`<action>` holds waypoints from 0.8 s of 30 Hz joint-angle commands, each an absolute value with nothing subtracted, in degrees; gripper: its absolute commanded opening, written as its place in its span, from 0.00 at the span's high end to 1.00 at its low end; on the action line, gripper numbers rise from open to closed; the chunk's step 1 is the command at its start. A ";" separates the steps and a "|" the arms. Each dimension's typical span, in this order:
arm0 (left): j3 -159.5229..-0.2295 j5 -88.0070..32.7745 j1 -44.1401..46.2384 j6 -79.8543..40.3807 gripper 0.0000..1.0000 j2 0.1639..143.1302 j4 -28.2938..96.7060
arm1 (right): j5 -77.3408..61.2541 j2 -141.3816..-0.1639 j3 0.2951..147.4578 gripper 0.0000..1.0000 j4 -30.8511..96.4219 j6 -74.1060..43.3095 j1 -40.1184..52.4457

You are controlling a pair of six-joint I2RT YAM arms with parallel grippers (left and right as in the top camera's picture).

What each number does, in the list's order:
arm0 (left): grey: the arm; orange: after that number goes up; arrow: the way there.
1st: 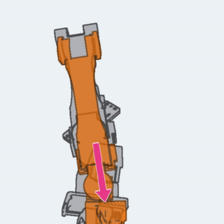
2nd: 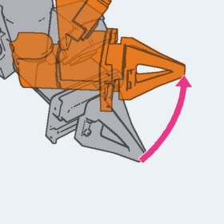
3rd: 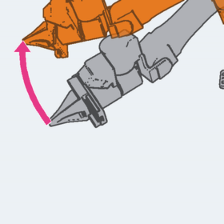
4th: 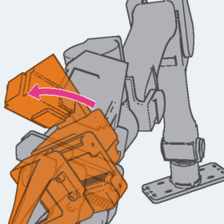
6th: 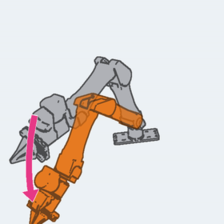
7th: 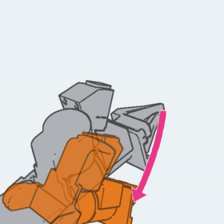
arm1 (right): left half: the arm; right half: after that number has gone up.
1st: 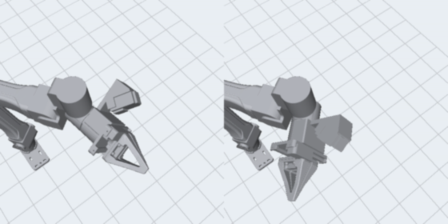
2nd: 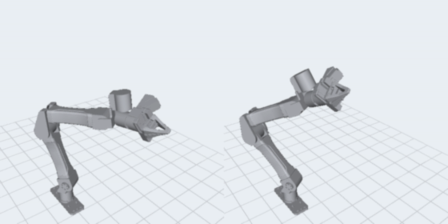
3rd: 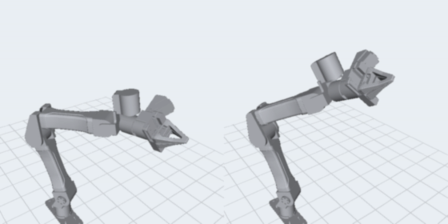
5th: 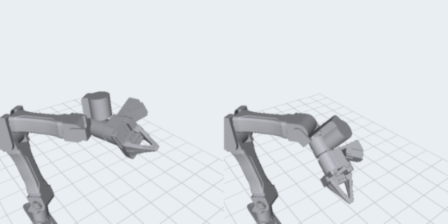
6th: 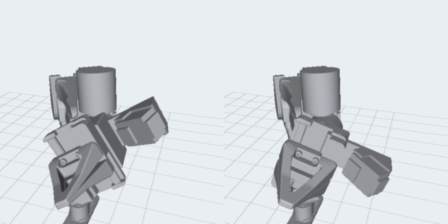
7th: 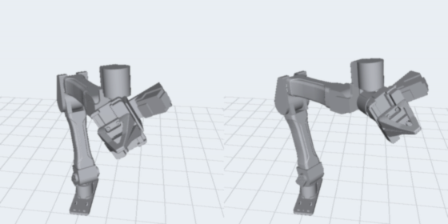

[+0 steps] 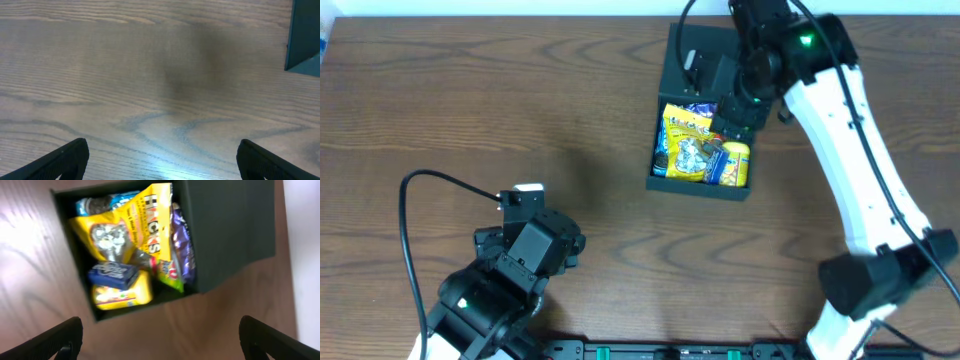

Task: Pack container
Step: 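Lower the candy bar into the box's back right and release it, then withdraw the right gripper from the box to its right side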

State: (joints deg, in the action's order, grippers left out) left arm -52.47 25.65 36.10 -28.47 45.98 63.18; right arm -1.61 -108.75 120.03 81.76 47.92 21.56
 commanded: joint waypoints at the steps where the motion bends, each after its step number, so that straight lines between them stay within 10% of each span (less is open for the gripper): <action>1: -52.31 25.89 35.86 -28.27 0.05 45.91 63.40 | -3.60 -102.04 114.02 0.01 80.77 39.53 23.07; 11: -52.31 25.87 35.86 -28.27 0.05 45.91 63.40 | -5.34 -85.84 92.77 0.01 66.32 1.69 22.90; 24: -52.31 25.89 35.86 -28.29 0.05 45.91 63.37 | 0.69 -85.82 92.77 0.01 68.12 -4.25 22.81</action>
